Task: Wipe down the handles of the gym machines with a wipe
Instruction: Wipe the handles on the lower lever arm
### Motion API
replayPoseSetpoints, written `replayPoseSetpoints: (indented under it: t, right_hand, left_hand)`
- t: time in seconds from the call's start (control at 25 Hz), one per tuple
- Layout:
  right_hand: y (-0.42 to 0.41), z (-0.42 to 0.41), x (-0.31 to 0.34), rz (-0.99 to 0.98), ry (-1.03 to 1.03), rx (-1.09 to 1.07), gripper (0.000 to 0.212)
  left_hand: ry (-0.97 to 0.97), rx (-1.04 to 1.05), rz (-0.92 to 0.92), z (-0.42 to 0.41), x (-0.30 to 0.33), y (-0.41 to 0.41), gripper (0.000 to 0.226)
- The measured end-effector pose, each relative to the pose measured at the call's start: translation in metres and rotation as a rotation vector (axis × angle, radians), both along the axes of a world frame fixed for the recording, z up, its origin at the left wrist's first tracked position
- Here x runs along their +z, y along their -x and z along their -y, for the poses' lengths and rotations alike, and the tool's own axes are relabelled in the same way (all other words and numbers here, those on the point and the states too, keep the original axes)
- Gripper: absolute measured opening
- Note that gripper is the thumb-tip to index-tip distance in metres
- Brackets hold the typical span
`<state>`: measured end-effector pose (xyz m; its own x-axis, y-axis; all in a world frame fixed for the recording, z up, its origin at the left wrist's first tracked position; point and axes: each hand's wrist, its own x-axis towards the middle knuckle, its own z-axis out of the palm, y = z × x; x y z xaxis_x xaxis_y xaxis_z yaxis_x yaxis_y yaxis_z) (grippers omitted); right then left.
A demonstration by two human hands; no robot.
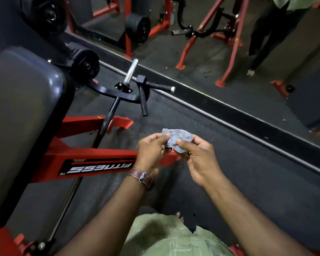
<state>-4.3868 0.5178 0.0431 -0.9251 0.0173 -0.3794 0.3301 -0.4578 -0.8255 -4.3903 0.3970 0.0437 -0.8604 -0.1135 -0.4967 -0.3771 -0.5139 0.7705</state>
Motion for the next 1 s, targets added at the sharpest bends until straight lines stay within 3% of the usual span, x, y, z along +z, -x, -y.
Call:
replayPoseSetpoints:
  t: [0.44, 0.56, 0.8, 0.88, 1.0]
  right_hand:
    - [0.275, 0.011, -0.040, 0.103, -0.094, 0.203, 0.018]
    - [0.347, 0.020, -0.065, 0.018, -0.326, 0.217, 0.020]
    - [0.490, 0.031, -0.137, -0.307, -1.054, 0.385, 0.016]
    - [0.515, 0.038, -0.156, -0.404, -1.157, 0.484, 0.018]
    - [0.542, 0.050, -0.182, -0.554, -1.152, 0.660, 0.018]
  left_hand:
    - [0.037, 0.253, 0.078, -0.002, -0.059, 0.250, 0.010]
    - [0.021, 0.277, 0.141, 0.003, -0.087, 0.311, 0.012]
    - [-0.046, 0.452, 0.378, 0.010, -0.152, 0.414, 0.014]
    - [-0.052, 0.514, 0.391, 0.010, -0.167, 0.435, 0.015]
    - [-0.030, 0.671, 0.426, 0.010, -0.186, 0.460, 0.010]
